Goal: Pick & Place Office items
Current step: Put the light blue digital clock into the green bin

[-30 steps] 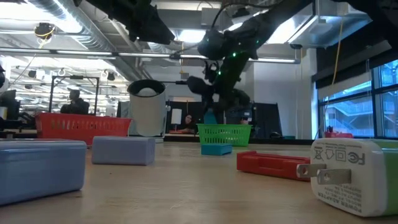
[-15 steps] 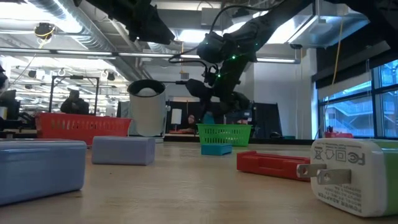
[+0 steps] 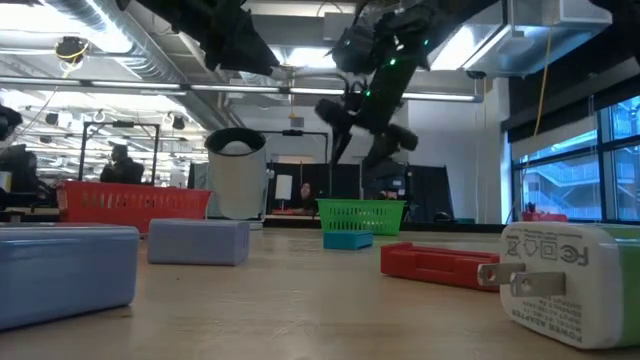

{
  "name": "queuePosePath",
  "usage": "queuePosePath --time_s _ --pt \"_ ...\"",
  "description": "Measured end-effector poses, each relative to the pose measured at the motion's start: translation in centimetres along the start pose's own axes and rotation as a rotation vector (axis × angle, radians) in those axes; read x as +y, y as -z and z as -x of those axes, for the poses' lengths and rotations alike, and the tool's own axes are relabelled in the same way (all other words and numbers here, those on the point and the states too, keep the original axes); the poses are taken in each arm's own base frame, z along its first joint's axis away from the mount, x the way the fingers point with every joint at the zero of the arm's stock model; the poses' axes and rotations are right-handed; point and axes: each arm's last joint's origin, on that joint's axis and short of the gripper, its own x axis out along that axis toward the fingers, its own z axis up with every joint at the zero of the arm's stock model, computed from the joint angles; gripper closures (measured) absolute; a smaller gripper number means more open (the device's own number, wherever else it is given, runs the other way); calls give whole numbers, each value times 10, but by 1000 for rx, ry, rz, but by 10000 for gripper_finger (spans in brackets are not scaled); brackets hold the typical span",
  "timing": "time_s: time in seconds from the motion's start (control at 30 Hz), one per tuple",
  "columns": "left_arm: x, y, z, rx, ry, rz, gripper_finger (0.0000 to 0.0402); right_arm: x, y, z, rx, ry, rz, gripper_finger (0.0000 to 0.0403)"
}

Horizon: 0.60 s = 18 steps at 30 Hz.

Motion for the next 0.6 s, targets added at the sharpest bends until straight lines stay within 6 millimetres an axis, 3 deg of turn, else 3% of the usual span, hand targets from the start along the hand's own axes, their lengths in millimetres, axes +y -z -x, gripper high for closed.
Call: queuePosePath --time_s 0.37,0.6 --pt "-2 13 2 128 12 12 217 28 24 72 60 -252 388 109" --pt "-4 22 4 225 20 43 217 53 54 82 105 -429 748 124"
